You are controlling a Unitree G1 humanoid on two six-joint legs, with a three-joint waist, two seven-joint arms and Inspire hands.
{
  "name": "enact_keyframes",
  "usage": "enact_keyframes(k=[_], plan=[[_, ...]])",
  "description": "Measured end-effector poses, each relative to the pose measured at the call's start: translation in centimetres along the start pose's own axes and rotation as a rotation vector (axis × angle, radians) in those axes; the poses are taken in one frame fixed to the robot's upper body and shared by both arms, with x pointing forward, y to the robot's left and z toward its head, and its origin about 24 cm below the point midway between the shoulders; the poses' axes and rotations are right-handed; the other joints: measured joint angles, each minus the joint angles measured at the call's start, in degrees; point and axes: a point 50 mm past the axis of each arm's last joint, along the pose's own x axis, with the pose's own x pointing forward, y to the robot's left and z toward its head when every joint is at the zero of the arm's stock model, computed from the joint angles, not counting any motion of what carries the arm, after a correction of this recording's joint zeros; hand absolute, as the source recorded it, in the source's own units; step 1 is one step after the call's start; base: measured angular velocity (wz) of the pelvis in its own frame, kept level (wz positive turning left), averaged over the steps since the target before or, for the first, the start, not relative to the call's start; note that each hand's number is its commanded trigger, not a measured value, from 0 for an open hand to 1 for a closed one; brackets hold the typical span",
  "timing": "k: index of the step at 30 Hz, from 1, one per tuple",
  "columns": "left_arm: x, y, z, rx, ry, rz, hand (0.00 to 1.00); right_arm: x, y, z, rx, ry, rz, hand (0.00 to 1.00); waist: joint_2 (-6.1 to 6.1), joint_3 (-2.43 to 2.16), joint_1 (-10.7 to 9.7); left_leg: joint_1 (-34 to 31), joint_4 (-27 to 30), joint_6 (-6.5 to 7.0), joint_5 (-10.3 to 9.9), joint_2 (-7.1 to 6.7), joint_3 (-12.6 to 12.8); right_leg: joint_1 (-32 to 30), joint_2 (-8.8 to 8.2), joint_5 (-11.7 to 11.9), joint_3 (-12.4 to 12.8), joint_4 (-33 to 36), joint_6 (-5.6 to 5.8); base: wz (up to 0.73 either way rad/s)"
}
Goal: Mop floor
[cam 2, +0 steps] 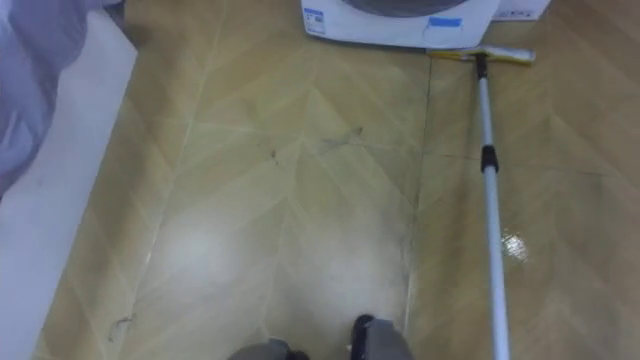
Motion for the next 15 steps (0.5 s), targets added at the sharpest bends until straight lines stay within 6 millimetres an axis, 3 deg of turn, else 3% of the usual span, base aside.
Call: enact_keyframes(k=[4, 6, 8, 11, 12, 14, 15], plan=[[0.0, -0.2, 0.2, -0.007, -0.006, -0.014, 0.00, 0.0, -1.9, 0.6, -0.035, -0.018, -0.016, 1.00, -0.52, 0.36, 0.1, 0.9, -1.3, -0.72, -0.1, 1.17, 0.9, 0.4, 0.89, 0.9, 0.3, -0.7, -0.86, -0.10], [0.0, 0.1, 0.4, -0.030, -0.004, -0.004, 0.00, -0.1, -1.8, 0.8, -0.044, -0.033, -0.002, 1.00, -0.37, 0.72, -0.1, 2.8, -3.7, -1.46, 0.8, 1.23, 1.1, 2.2, 0.95, 1.8, 0.4, -2.6, -0.82, 0.00], [0.1, 0.2, 0.2, -0.031, 0.004, -0.002, 0.00, 0.0, -1.5, 0.6, -0.050, -0.037, 0.006, 1.00, -0.02, 0.70, -0.2, 5.0, -6.4, -1.93, 2.2, 1.46, 1.1, 4.7, 1.13, 2.7, 0.0, -5.4, -0.70, 0.07], [0.1, 0.1, -0.4, -0.020, 0.029, 0.000, 0.00, 0.4, -1.2, -0.8, -0.084, -0.019, -0.009, 1.00, 0.51, 0.31, -2.1, 9.7, -11.8, -2.47, 4.4, 1.38, -0.4, 10.3, 1.13, 4.3, -1.6, -10.9, -0.99, 0.26], [0.2, 0.1, -0.7, -0.004, 0.038, 0.005, 0.00, 0.6, -1.2, -1.7, -0.090, -0.007, -0.012, 1.00, 0.98, -0.32, -2.5, 12.2, -14.2, -2.79, 5.3, 1.39, -0.5, 13.0, 1.28, 4.8, -2.1, -13.0, -0.95, 0.34], [0.1, 0.3, -1.2, 0.017, 0.050, 0.013, 0.00, 0.8, -1.3, -2.8, -0.118, 0.013, -0.025, 1.00, 0.76, -0.51, -3.6, 16.1, -17.5, -3.28, 6.5, 1.45, -1.1, 16.8, 1.51, 5.1, -2.3, -15.4, -0.61, 0.29], [0.1, 0.4, -1.9, 0.017, 0.066, 0.014, 0.00, 0.9, -1.4, -3.9, -0.133, 0.031, -0.033, 1.00, 1.01, -0.97, -3.9, 19.3, -20.1, -3.66, 7.3, 1.57, -1.7, 19.9, 1.82, 5.4, -2.6, -17.5, -0.67, 0.23]])
